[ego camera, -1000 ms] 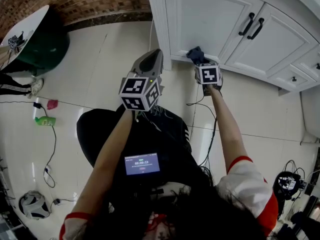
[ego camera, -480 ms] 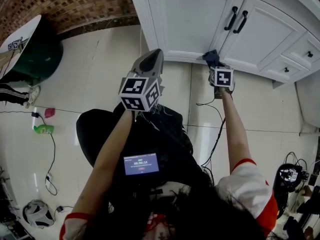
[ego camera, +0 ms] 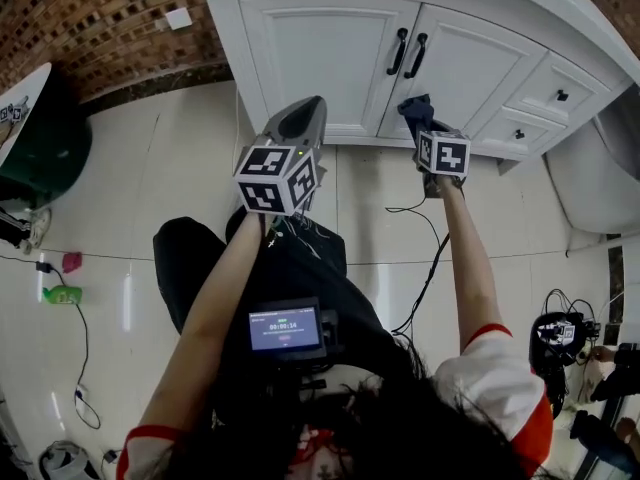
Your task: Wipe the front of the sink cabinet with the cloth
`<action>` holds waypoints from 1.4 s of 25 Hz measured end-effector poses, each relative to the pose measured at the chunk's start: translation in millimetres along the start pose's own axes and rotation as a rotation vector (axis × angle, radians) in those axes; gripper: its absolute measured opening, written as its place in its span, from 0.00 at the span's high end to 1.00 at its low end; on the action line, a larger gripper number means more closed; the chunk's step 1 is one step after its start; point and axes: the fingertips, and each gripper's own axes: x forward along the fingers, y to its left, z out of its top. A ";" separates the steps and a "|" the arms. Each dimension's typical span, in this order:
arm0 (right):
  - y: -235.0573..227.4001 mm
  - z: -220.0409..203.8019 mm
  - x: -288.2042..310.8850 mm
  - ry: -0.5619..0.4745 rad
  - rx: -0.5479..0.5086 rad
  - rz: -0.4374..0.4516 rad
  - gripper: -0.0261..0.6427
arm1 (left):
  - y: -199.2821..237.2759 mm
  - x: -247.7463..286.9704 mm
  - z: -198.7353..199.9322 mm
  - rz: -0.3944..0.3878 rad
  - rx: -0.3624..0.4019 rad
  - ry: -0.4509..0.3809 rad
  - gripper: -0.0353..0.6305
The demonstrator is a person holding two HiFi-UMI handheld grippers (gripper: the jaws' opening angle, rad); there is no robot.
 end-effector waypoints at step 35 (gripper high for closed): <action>-138.2 189.0 -103.7 -0.268 -0.060 -0.112 0.83 | -123.8 64.9 -17.7 -0.165 0.176 0.101 0.89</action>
